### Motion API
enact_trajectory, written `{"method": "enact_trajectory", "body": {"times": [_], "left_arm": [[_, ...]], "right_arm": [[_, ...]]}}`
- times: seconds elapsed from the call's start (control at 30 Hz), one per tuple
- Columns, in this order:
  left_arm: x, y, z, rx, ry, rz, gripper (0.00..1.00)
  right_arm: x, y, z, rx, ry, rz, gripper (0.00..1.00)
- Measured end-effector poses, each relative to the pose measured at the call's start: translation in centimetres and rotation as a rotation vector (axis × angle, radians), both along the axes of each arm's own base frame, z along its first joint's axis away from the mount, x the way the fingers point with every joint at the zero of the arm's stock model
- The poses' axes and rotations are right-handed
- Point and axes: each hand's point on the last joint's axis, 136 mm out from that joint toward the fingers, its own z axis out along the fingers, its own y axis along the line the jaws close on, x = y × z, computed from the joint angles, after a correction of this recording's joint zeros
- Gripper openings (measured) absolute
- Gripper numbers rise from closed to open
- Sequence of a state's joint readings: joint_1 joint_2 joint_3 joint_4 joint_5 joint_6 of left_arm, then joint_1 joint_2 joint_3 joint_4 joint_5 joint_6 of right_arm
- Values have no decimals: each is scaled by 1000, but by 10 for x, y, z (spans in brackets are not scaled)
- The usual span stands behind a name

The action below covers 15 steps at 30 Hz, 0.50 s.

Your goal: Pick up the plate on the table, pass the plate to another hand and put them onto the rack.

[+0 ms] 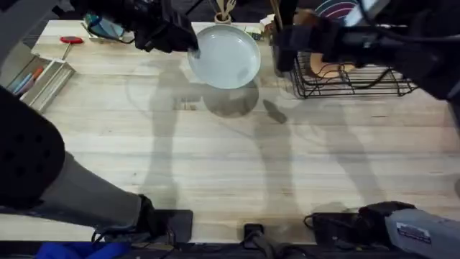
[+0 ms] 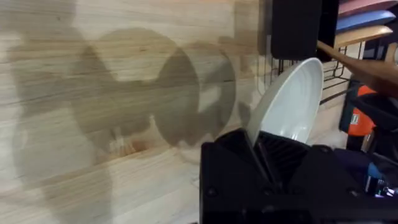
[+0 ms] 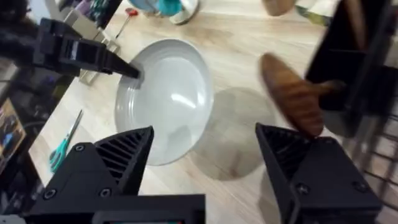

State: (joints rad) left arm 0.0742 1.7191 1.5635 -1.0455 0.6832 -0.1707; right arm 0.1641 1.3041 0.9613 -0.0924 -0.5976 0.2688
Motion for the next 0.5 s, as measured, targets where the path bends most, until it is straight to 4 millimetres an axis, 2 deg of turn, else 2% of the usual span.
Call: {"method": "enact_trajectory", "body": {"times": [0.23, 0.5], "left_arm": [[-1, 0, 0, -1, 4, -3, 41], [-1, 0, 0, 0, 2, -5, 41]], "right_arm": [[0, 35, -21, 0, 37, 73, 996], [-3, 42, -27, 9, 80, 69, 996]]}}
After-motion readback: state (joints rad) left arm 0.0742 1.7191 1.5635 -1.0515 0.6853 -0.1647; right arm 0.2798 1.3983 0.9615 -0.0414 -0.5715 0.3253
